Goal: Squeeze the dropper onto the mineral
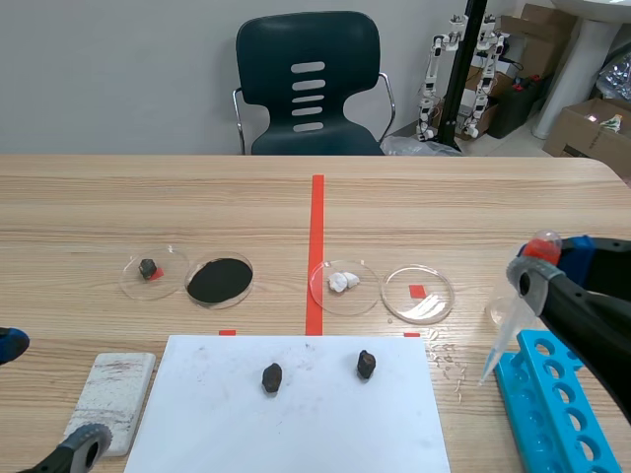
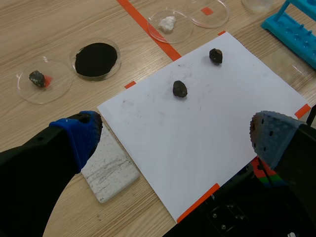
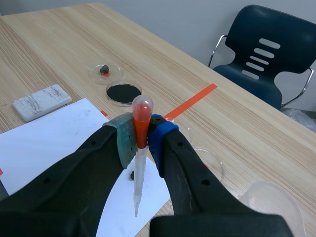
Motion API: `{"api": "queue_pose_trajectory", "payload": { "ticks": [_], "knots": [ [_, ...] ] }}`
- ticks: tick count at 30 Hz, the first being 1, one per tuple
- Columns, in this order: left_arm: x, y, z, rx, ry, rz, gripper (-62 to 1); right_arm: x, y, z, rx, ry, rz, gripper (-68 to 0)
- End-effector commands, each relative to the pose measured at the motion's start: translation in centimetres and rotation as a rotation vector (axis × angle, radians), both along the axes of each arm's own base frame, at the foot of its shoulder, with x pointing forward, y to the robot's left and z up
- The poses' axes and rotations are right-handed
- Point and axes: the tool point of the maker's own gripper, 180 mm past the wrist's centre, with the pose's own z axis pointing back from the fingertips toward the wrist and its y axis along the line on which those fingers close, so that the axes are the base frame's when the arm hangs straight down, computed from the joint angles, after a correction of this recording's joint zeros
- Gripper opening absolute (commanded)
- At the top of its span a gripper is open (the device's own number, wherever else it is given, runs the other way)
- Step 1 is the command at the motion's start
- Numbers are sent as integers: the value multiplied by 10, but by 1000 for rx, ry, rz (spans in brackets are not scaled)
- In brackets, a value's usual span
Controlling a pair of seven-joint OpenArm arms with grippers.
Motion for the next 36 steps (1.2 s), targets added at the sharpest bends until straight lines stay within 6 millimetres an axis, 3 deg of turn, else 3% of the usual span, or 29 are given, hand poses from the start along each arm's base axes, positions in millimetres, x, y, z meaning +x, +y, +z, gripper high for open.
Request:
{"api": "queue_pose_trajectory", "payload": {
  "ticks": [1, 19, 25, 36],
  "knots": [
    [3, -2, 6, -25, -22, 7, 14, 3, 3, 11, 26, -37, 5, -609],
    [3, -2, 6, -25, -22, 7, 14, 2, 4, 12, 25, -46, 12, -610],
    [3, -2, 6, -24, -21, 7, 14, -4, 15, 12, 8, -53, 104, -610],
    [3, -2, 6, -24, -21, 7, 14, 21, 15, 23, -22, -152, 65, -610]
  ]
}}
